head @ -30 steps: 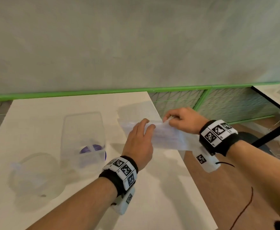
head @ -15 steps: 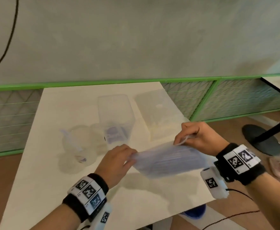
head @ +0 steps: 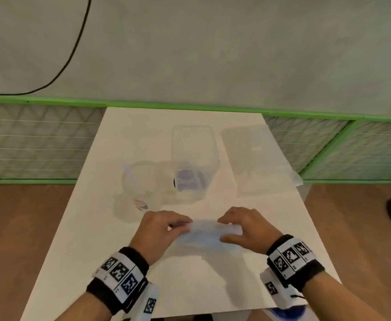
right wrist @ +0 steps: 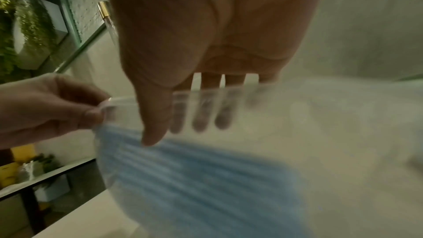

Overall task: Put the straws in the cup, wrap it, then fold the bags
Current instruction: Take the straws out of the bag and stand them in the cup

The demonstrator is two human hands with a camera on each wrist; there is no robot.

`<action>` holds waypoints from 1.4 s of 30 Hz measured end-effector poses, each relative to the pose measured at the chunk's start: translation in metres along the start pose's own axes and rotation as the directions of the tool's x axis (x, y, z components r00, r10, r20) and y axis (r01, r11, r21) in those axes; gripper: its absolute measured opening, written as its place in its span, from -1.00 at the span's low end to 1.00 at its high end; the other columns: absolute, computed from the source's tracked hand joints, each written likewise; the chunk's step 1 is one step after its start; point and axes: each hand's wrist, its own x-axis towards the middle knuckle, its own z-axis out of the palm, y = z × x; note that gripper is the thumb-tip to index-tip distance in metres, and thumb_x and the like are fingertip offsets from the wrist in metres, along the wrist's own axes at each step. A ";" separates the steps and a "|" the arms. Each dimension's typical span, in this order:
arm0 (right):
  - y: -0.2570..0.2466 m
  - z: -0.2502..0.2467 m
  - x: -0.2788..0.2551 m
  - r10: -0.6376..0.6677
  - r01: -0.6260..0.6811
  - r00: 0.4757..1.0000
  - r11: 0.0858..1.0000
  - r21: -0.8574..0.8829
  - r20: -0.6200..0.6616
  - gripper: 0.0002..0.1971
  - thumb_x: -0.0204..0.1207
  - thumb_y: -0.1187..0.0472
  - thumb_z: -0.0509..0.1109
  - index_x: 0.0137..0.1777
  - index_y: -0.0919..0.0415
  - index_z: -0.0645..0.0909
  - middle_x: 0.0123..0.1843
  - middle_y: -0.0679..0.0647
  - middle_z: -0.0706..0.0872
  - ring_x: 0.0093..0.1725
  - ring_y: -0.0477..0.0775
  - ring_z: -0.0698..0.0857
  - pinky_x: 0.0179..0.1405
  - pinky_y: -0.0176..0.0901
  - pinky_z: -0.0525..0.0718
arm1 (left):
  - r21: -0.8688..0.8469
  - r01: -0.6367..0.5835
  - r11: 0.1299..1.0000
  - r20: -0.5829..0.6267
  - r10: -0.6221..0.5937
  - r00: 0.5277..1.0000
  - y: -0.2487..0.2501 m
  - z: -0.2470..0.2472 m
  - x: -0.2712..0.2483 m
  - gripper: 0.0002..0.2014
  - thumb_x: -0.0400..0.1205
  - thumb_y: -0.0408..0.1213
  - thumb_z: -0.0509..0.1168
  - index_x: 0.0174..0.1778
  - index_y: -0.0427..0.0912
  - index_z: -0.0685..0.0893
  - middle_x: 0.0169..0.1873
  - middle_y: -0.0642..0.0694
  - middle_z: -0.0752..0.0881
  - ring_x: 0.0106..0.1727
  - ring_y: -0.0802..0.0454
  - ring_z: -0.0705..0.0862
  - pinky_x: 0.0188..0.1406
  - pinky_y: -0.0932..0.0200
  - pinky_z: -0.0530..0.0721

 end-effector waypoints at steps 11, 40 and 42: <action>0.028 0.014 -0.015 -0.011 0.020 0.978 0.999 0.042 -0.210 -0.73 0.55 -0.18 0.31 0.03 -0.10 0.75 0.02 -0.21 0.76 0.05 -0.10 0.68 0.05 0.04 0.64 | -0.211 0.490 0.846 0.248 -0.438 0.864 -0.037 0.045 -0.006 -0.46 0.34 0.40 0.27 0.28 0.49 0.53 0.25 0.25 0.64 0.25 0.29 0.60 0.21 0.31 0.56; 0.069 0.019 -0.060 0.761 -0.394 0.646 0.404 0.825 -0.064 -0.86 0.55 0.04 0.49 0.10 -0.09 0.72 -0.03 -0.13 0.82 0.07 0.03 0.76 -0.04 -0.02 0.72 | -0.581 0.482 0.656 0.251 -0.418 0.873 -0.032 0.037 0.004 -0.64 0.65 0.33 -0.03 0.39 0.69 0.29 0.41 0.33 0.52 0.40 0.28 0.55 0.52 0.03 0.41; 0.072 0.017 -0.063 0.737 -0.364 0.661 0.475 0.801 -0.137 -0.84 0.49 0.12 0.56 0.05 -0.06 0.75 -0.18 -0.18 0.82 -0.02 0.08 0.78 -0.15 -0.10 0.68 | -0.547 0.494 0.676 0.303 -0.390 0.870 -0.027 0.037 0.002 -0.66 0.65 0.36 -0.01 0.37 0.70 0.31 0.43 0.25 0.53 0.44 0.17 0.53 0.55 -0.06 0.39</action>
